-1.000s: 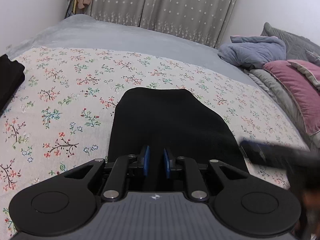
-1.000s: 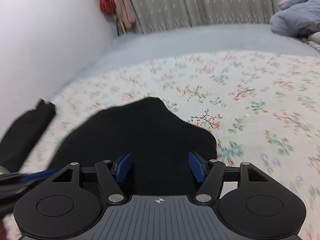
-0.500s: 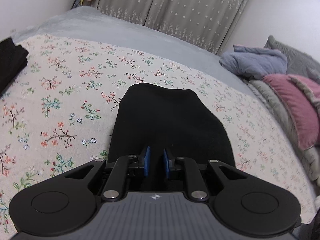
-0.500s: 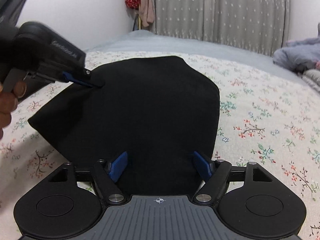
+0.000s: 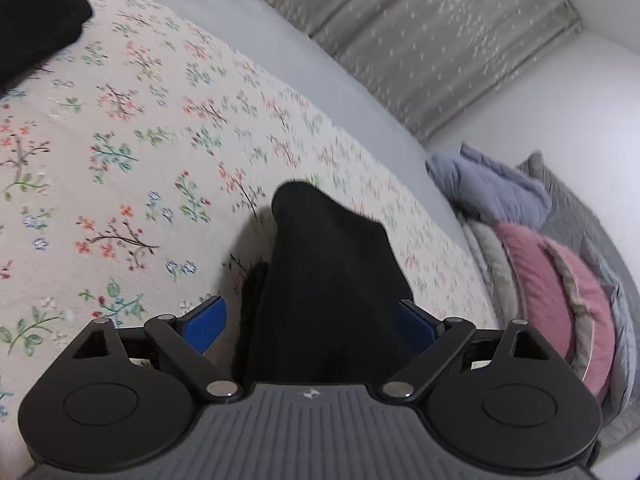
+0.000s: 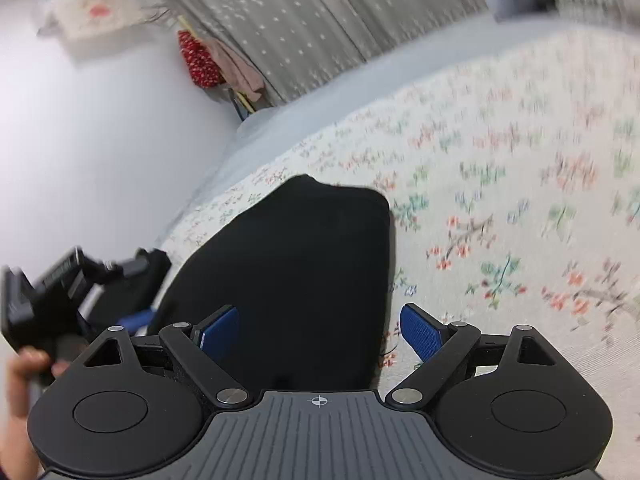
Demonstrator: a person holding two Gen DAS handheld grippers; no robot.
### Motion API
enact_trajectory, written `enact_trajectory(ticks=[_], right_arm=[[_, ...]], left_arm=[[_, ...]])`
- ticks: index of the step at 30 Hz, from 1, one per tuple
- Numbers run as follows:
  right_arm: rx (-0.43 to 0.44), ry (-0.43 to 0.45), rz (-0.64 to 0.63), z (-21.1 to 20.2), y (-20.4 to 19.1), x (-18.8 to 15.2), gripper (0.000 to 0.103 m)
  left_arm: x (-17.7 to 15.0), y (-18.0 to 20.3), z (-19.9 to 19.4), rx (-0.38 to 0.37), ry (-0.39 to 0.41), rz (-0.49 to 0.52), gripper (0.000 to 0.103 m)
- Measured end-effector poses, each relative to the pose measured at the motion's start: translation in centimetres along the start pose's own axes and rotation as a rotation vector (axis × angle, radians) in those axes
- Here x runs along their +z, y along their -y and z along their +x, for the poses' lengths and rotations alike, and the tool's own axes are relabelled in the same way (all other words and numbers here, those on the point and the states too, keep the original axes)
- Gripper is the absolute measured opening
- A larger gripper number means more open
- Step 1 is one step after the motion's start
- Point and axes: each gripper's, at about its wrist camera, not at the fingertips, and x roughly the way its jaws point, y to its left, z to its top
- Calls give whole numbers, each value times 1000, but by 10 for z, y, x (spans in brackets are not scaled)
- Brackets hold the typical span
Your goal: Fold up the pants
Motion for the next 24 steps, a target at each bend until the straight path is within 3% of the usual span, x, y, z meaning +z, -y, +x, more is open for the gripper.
enact_trajectory(ticks=[5, 12, 17, 24], right_arm=[[43, -58, 125, 27, 28, 2, 90], [89, -67, 124, 40, 26, 1, 90], [114, -68, 144, 50, 28, 6, 90], [118, -69, 95, 58, 20, 4, 90]], left_arm=[[1, 0, 17, 0, -68, 50, 103], [2, -5, 38, -24, -158, 23, 103], [-2, 1, 57, 11, -232, 71, 103], [-7, 6, 65, 49, -212, 98, 103]])
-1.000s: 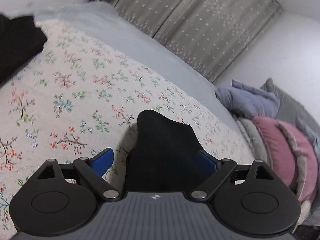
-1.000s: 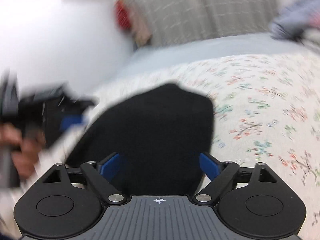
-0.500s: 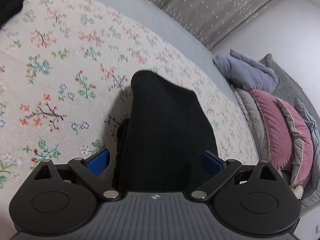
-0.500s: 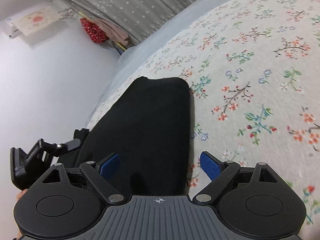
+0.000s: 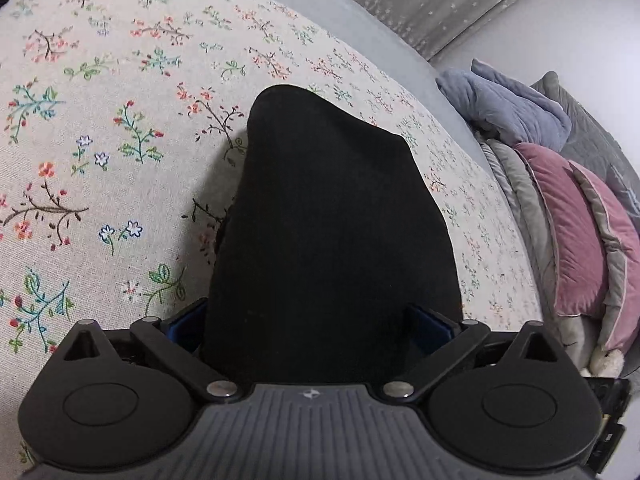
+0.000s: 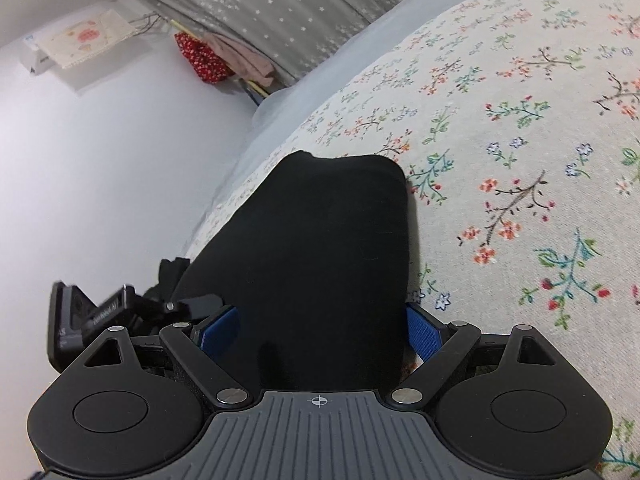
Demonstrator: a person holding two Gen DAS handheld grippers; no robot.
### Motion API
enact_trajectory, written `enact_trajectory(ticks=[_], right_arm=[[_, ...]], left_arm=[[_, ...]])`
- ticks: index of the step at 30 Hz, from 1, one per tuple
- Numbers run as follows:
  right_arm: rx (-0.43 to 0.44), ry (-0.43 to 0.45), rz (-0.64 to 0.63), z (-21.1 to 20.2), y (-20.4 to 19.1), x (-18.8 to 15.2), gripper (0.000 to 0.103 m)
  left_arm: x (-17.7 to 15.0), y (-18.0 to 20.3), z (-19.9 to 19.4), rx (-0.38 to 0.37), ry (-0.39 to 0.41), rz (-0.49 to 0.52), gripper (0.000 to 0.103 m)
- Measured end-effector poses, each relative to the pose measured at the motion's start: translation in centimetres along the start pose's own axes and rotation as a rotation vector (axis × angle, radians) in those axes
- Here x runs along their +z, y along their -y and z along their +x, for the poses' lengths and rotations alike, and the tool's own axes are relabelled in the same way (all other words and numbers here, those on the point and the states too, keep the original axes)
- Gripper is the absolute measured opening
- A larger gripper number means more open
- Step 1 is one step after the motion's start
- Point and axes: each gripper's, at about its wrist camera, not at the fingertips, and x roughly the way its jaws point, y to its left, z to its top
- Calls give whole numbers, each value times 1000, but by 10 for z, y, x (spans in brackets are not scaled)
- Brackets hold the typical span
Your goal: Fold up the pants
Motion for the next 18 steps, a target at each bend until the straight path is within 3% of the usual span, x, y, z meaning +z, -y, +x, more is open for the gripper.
enact_trajectory(ticks=[2, 3, 4, 7, 9, 10, 11, 14, 18], right_arm=[[-28, -4, -37, 4, -8, -1, 79], [-71, -7, -64, 7, -14, -2, 58], [-101, -7, -94, 9, -18, -2, 44], [-118, -3, -178, 6, -30, 2, 26], [-110, 2, -228, 1, -39, 9, 21], [-107, 5, -256, -2, -44, 14, 20], [-109, 12, -295, -6, -51, 21, 20], [-116, 33, -387, -21, -68, 43, 19], [-103, 59, -432, -54, -69, 82, 19]], left_arm=[[-3, 5, -3, 30, 18, 27, 97], [-3, 6, -4, 37, 28, 34, 96], [-4, 7, -5, 41, 37, 43, 93], [-5, 14, -11, 48, 79, 59, 82], [-5, 25, -18, 13, 120, 56, 68], [-4, 30, -22, -21, 138, 48, 55], [-4, 36, -27, -70, 161, 37, 50], [-7, 55, -26, -138, 183, 13, 50], [-17, 85, 1, -189, 154, 2, 51]])
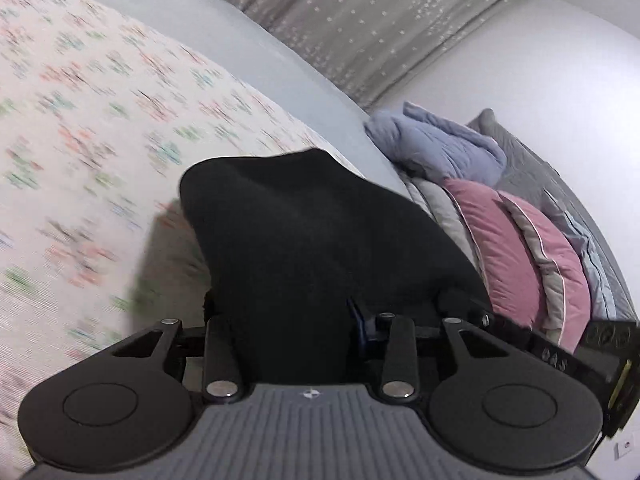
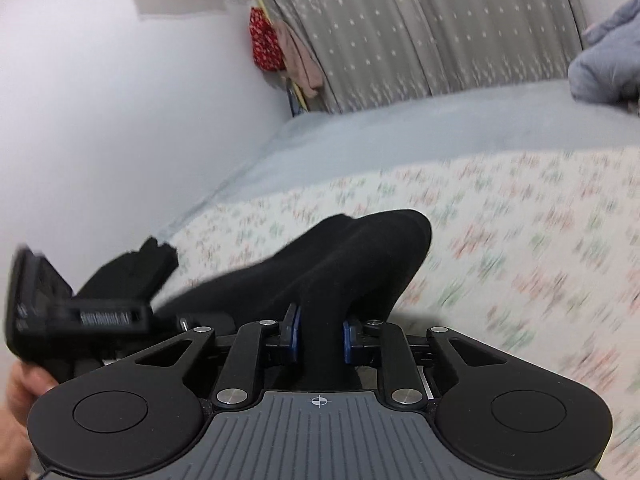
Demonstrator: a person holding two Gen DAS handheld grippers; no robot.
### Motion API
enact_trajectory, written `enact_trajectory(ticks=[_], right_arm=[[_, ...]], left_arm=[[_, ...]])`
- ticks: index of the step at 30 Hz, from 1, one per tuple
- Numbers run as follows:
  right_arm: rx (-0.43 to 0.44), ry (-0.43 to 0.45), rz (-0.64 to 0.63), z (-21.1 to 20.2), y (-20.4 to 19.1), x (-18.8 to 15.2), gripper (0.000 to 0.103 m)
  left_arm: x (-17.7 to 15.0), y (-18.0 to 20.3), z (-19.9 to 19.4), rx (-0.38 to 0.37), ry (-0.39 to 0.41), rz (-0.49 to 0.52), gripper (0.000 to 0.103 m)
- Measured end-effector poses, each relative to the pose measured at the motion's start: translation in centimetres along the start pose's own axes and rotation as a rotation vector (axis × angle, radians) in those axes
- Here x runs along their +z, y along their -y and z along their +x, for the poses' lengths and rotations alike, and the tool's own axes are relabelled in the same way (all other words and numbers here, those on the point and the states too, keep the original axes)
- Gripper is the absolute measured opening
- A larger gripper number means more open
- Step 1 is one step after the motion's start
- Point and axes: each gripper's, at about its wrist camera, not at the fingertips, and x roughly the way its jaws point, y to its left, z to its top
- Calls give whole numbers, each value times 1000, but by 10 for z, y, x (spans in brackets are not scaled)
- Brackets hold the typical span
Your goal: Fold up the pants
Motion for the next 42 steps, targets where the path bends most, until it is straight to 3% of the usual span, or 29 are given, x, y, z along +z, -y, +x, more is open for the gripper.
enact_trajectory(ticks=[4, 6, 8, 11, 14, 15, 19, 22, 24, 27, 29, 31, 33, 35, 37, 39, 42], right_arm=[[-54, -27, -41, -14, 34, 12, 19], [-74, -49, -19, -15, 58, 5, 19], [-92, -88, -7, -9, 82, -12, 21], [-167, -174, 101, 7, 129, -45, 52], [-126, -129, 251, 1, 149, -46, 55], [-137, -131, 250, 0, 146, -43, 59], [-185, -130, 141, -3, 127, -34, 60], [-204, -99, 162, -12, 124, -31, 60], [-241, -89, 136, -20, 122, -29, 60], [-304, -41, -28, -30, 96, -26, 60], [-280, -9, -77, -37, 80, -23, 60], [-232, 6, -93, -41, 67, -23, 60], [-207, 0, -127, -39, 56, -24, 60], [-208, -31, -168, -30, 49, -30, 60], [-220, -87, -169, -14, 48, -41, 60], [-236, -159, -144, 3, 54, -55, 61], [-259, -136, -152, 13, 56, -74, 62]], left_arm=[[-13, 31, 34, 52, -15, 75, 52], [-17, 43, 51, 110, -24, 158, 60], [-20, 49, 62, 165, -52, 204, 77], [-23, 44, 65, 225, -50, 209, 90], [-14, 34, 56, 230, -47, 187, 94], [-12, 30, 50, 230, -40, 168, 94], [-7, 29, 41, 238, 8, 145, 90], [-10, 41, 36, 238, 42, 173, 69], [-16, 57, 30, 278, 102, 226, 62], [-22, 80, 13, 347, 222, 330, 61], [-25, 92, -2, 364, 304, 379, 61], [-30, 104, -14, 319, 348, 429, 61], [-38, 114, -11, 251, 325, 501, 61], [-48, 117, 1, 235, 275, 541, 61], [-57, 113, 20, 276, 213, 570, 61], [-61, 105, 39, 364, 142, 596, 60], [-63, 93, 53, 464, 99, 627, 59]])
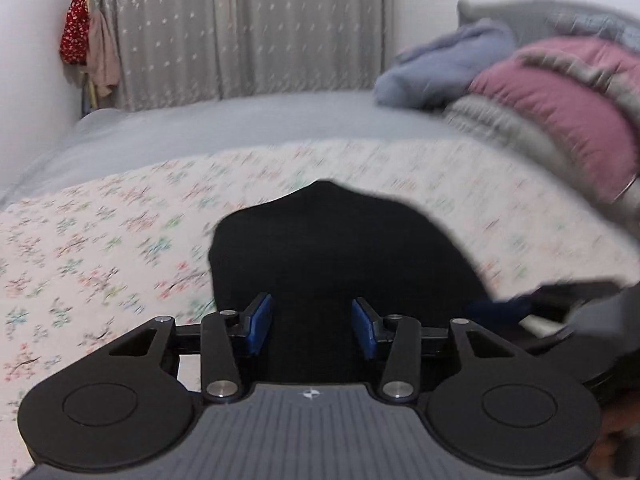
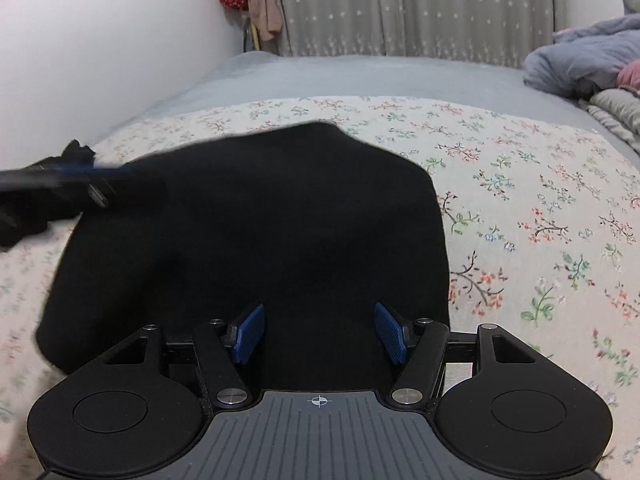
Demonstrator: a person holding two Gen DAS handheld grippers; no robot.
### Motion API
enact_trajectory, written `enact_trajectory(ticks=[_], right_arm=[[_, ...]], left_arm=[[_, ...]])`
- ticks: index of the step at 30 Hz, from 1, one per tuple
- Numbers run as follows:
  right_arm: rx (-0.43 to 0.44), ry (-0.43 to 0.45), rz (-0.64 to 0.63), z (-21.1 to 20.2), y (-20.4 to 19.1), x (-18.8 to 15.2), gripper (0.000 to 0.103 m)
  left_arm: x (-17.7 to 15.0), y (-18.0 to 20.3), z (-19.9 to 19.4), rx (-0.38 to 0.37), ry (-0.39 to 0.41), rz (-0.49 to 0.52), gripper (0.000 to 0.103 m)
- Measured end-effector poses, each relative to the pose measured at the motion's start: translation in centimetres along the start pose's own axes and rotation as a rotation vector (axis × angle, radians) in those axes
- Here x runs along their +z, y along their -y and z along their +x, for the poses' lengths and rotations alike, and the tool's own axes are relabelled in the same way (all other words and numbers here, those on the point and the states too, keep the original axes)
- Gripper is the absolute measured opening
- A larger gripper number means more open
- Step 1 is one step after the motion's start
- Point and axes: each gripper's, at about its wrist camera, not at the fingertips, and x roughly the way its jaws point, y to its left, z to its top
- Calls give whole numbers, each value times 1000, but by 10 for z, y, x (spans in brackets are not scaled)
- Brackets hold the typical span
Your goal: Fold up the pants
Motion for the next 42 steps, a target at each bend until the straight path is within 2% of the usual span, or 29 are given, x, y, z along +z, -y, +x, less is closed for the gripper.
enact_trajectory(ticks=[7, 10, 12, 15, 20, 25, 27, 29, 31, 33, 36, 38, 42], right_arm=[[-4, 6, 10, 1, 0, -5, 62], [-27, 10, 6, -5, -6, -6, 62], [-17, 3, 9, -18, -7, -7, 64], [25, -11, 45, -36, -6, -7, 73], [13, -24, 51, -61, -9, -17, 73], [56, -14, 77, -94, -12, -32, 74], [52, -4, 89, -113, -13, -39, 74], [38, 21, 113, -130, -13, -43, 74], [25, 57, 143, -147, -12, -45, 77], [14, 102, 173, -164, -15, -49, 81], [16, 147, 220, -187, -20, -58, 82], [0, 159, 228, -198, -26, -67, 82], [-62, 181, 190, -218, -41, -73, 86]], left_arm=[[-10, -3, -7, 10, -1, -12, 60], [-7, -9, -8, -5, -7, -66, 61], [-5, -14, -15, -2, -12, -101, 62], [-11, -13, -22, 39, -20, -85, 67], [-22, -16, -41, 37, -59, -132, 68], [-26, -10, -76, 56, -71, -184, 69], [-31, -2, -94, 73, -61, -194, 74], [-36, 5, -112, 69, -42, -217, 85], [-45, 11, -130, 70, -20, -266, 87], [-54, 19, -142, 61, -34, -293, 87], [-59, 35, -160, 75, -31, -263, 93], [-61, 44, -176, 95, 3, -239, 102], [-67, 49, -200, 107, 61, -234, 103]])
